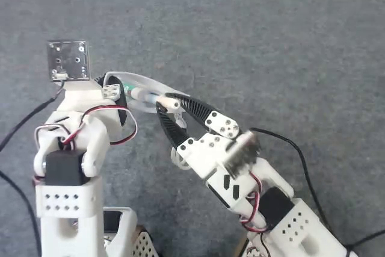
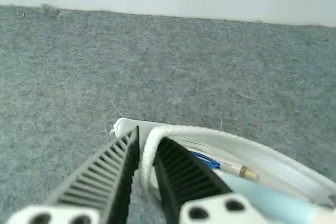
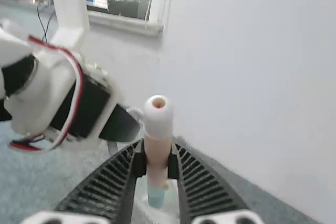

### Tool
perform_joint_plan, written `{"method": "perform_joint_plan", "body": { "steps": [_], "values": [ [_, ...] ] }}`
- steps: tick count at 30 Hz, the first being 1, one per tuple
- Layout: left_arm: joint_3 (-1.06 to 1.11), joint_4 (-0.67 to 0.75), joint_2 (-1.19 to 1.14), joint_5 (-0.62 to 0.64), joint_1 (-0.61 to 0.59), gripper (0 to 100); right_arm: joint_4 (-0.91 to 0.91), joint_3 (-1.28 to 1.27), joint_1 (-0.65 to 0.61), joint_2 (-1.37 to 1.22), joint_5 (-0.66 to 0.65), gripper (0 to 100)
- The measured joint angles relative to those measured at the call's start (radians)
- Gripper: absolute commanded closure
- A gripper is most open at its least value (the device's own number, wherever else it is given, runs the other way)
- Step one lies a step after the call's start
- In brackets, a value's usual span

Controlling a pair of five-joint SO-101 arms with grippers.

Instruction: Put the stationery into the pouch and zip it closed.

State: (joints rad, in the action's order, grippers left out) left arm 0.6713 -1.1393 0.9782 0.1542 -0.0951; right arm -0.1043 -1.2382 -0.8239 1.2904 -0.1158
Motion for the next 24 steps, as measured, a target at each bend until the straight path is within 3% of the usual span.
{"method": "perform_joint_plan", "body": {
  "steps": [8,15,24],
  "values": [
    [0.0,0.0,0.0,0.0,0.0,99,0.373,-0.144,-0.021,0.002,0.0,99.3],
    [0.0,0.0,0.0,0.0,0.0,99,0.411,-0.146,-0.021,-0.06,0.003,99.3],
    [0.0,0.0,0.0,0.0,-0.002,99,0.422,-0.017,-0.021,-0.351,0.147,99.2]
  ]
}}
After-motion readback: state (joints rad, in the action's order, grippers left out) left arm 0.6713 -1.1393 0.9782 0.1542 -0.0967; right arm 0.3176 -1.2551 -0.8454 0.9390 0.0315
